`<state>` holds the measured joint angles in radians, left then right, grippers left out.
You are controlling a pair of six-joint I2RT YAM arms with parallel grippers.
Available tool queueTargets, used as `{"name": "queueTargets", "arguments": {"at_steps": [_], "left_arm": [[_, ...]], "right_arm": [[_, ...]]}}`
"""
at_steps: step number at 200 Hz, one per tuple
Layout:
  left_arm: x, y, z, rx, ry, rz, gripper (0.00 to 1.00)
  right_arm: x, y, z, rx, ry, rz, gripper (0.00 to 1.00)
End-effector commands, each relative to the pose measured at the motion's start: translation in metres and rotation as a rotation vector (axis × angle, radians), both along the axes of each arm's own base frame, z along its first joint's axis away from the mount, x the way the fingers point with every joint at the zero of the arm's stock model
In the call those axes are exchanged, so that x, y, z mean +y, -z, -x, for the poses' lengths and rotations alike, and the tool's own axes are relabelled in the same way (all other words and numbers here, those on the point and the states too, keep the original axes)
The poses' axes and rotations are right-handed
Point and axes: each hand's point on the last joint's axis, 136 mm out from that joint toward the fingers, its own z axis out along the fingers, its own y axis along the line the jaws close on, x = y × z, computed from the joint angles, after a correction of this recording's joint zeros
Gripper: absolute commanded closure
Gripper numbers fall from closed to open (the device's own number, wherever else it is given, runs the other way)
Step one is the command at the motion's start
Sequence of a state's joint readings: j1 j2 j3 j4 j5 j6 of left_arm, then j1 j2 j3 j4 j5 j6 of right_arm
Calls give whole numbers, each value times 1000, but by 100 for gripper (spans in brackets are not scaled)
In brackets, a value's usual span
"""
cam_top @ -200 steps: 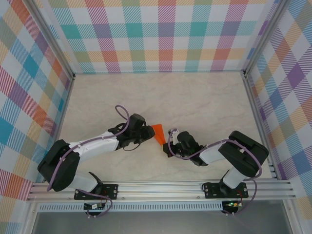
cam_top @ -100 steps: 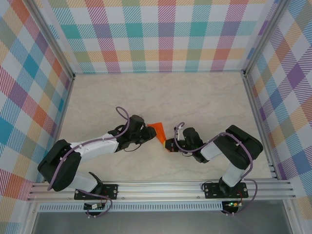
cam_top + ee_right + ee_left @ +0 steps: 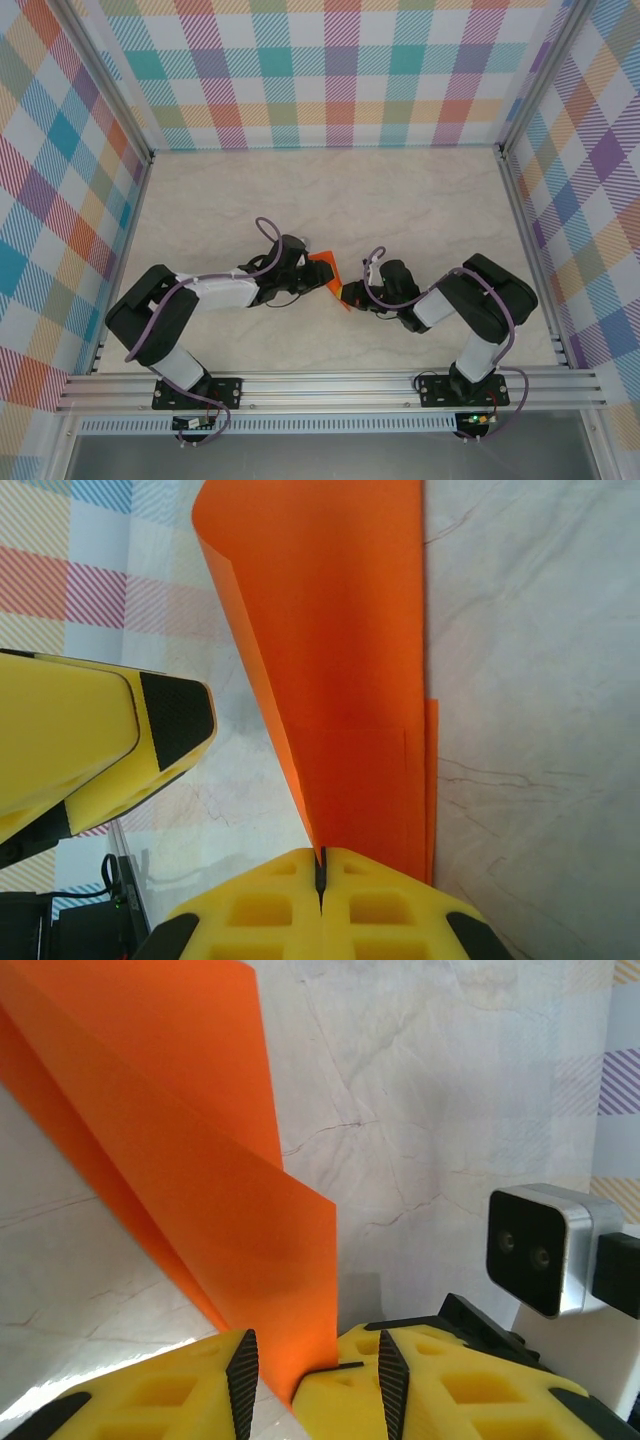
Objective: Fold a paper plane with a square sheet of paper (pick it up from the middle)
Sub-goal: Fold the wing for the fifth time at the center of the table.
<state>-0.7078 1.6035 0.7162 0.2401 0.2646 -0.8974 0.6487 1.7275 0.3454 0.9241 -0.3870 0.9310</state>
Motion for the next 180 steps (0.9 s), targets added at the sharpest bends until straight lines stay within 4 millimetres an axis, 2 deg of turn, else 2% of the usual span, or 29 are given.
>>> {"name": "queueTargets", "arguments": {"at_steps": [1,66,144,180], "left_arm": [[-13,-18,-14,-60,20,65,60],[-25,-10,-19,-64,49,91,60],[-26,-17,-14,-95,81,103,55],[-28,-12,-15,-106,95,95,54]], "right_arm": [[-3,5,3,50,12,-16,99],[-6,14,0,125,53,-39,98],[-8,11,-4,178,93,-74,98],[-8,8,-4,197,105,-88,97]]}}
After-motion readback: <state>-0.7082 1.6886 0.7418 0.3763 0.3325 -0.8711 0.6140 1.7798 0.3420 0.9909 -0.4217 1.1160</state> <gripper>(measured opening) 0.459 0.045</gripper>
